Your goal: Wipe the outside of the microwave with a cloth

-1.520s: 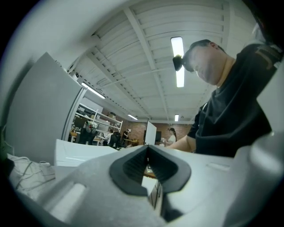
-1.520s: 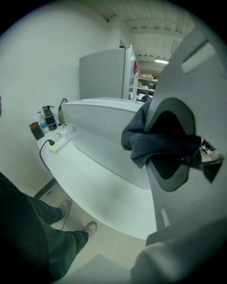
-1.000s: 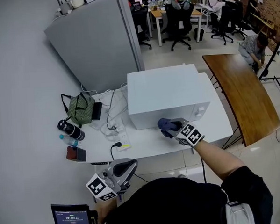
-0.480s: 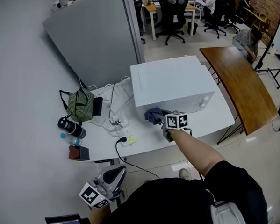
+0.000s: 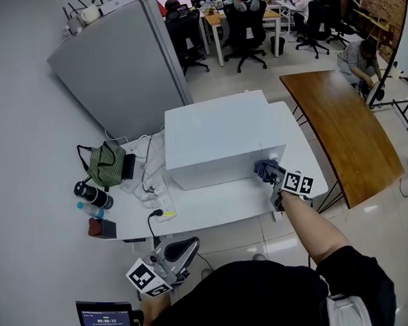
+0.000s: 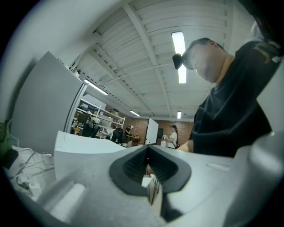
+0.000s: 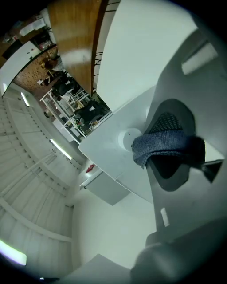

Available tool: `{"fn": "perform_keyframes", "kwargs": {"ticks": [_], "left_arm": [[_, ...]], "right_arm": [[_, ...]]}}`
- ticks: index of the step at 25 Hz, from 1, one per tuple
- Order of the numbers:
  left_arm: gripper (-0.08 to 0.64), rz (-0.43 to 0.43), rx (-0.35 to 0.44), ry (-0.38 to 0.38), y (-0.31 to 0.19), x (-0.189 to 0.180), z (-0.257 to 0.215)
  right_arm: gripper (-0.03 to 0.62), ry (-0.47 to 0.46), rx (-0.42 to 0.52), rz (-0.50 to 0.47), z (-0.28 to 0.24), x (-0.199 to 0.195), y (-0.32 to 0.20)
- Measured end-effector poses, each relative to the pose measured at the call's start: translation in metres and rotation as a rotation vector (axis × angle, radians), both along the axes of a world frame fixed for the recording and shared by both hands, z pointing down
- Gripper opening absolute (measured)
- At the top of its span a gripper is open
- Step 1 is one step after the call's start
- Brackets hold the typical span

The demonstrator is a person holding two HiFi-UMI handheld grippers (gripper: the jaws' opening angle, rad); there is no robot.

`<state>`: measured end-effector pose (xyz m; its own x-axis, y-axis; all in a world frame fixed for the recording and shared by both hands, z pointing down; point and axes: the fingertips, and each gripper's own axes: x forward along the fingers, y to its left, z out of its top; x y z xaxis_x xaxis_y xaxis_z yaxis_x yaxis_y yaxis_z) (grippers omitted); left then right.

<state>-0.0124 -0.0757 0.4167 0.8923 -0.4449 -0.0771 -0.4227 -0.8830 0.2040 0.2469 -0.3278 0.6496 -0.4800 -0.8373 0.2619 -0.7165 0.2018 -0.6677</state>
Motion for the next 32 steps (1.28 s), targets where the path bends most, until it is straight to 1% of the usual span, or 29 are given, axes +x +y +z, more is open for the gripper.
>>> {"fn": "perform_keyframes", "kwargs": {"ticks": [1, 3, 5, 7, 9, 10, 11, 13, 15, 16, 17, 19, 21, 23, 25, 28, 30, 32], "left_arm": [[0.005, -0.002, -0.001, 0.001, 0.002, 0.002, 0.0], [0.005, -0.022, -0.007, -0.002, 0.006, -0.006, 0.001], [0.004, -0.055, -0.018, -0.002, 0.01, -0.028, 0.004], [0.005, -0.091, -0.024, -0.003, 0.017, -0.059, 0.007], [0.005, -0.13, -0.032, -0.003, 0.026, -0.098, 0.01], [0.005, -0.148, -0.037, -0.005, 0.031, -0.119, 0.013], [0.005, -0.164, -0.042, -0.011, 0.035, -0.14, 0.018], [0.005, -0.188, -0.055, -0.03, 0.045, -0.178, 0.03], [0.004, -0.198, -0.075, -0.049, 0.048, -0.204, 0.039], [0.005, -0.198, -0.086, -0.054, 0.047, -0.212, 0.042], [0.005, -0.195, -0.092, -0.053, 0.046, -0.217, 0.044], [0.005, -0.181, -0.088, -0.039, 0.042, -0.212, 0.041], [0.005, -0.157, -0.078, -0.021, 0.037, -0.193, 0.035], [0.005, -0.134, -0.073, -0.025, 0.031, -0.172, 0.037], [0.005, -0.108, -0.074, -0.019, 0.024, -0.136, 0.033], [0.005, -0.058, -0.082, -0.001, 0.017, -0.072, 0.026], [0.004, -0.032, -0.087, 0.003, 0.014, -0.035, 0.024], [0.005, -0.014, -0.088, 0.002, 0.011, -0.006, 0.021]], "right_arm": [[0.09, -0.018, 0.007, -0.011, -0.002, -0.007, 0.002], [0.091, -0.018, 0.022, -0.091, -0.006, -0.048, 0.007], [0.091, 0.012, 0.033, -0.197, -0.005, -0.109, 0.011], [0.091, 0.057, 0.044, -0.286, 0.0, -0.177, 0.011], [0.091, 0.086, 0.053, -0.355, 0.005, -0.244, 0.008], [0.091, 0.083, 0.05, -0.374, 0.007, -0.274, 0.005], [0.091, 0.072, 0.039, -0.379, 0.012, -0.299, 0.0], [0.091, 0.047, 0.006, -0.354, 0.022, -0.332, -0.009], [0.091, 0.036, -0.012, -0.318, 0.029, -0.345, -0.015], [0.091, 0.036, -0.013, -0.301, 0.03, -0.344, -0.018], [0.091, 0.04, -0.016, -0.283, 0.031, -0.338, -0.02], [0.091, 0.055, -0.029, -0.247, 0.033, -0.311, -0.022], [0.091, 0.071, -0.04, -0.207, 0.036, -0.264, -0.021], [0.092, 0.081, -0.042, -0.15, 0.034, -0.205, -0.019], [0.092, 0.08, -0.043, -0.073, 0.031, -0.137, -0.017], [0.092, 0.072, -0.05, 0.046, 0.029, -0.034, -0.016], [0.092, 0.076, -0.059, 0.069, 0.029, 0.012, -0.014], [0.091, 0.063, -0.064, 0.059, 0.031, 0.032, -0.01]]}}
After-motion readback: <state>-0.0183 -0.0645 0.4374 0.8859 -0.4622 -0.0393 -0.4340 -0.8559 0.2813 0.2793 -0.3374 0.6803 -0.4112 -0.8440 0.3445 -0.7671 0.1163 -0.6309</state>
